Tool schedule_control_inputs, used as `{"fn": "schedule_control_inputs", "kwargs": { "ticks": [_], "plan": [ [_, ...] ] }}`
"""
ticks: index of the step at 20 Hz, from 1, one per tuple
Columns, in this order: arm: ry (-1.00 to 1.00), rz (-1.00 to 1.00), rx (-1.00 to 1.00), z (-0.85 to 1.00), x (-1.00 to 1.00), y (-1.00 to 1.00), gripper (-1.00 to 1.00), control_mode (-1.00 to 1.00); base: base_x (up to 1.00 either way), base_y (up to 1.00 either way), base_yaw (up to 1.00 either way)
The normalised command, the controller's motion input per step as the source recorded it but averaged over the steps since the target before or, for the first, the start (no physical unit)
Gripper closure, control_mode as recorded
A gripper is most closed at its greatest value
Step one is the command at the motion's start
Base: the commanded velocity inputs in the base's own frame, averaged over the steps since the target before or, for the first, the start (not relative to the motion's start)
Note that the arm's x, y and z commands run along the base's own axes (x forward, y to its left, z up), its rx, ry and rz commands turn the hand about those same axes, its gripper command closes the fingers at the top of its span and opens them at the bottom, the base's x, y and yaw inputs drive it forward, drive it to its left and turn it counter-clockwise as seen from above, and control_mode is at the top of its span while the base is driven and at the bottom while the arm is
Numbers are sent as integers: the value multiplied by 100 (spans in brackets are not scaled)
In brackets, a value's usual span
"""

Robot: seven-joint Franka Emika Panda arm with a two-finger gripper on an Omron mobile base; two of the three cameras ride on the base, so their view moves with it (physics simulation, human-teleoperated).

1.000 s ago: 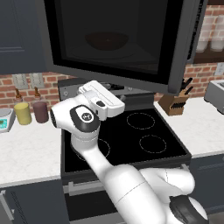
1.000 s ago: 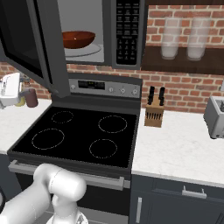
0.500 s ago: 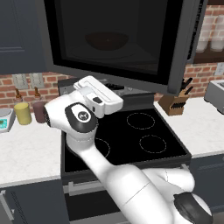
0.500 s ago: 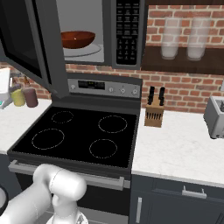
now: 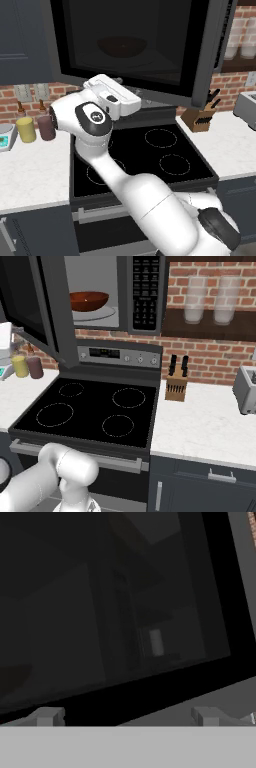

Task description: Open the microwave, place the bowl with waffle inside the microwave, then close the microwave door and turn it on.

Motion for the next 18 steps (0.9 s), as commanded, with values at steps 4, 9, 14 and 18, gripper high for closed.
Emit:
{"fn": "schedule_control_inputs", "kwargs": {
  "ticks": [4,9,14,18],
  "plan": [
    [5,13,3,5,65,-27,-100,-100,0,0,0],
    [5,21,3,0,54,-45,-100,-100,0,0,0],
    [3,24,4,0,45,-55,-100,-100,0,0,0],
    [0,27,2,0,27,-59,-100,-100,0,0,0]
  ]
}}
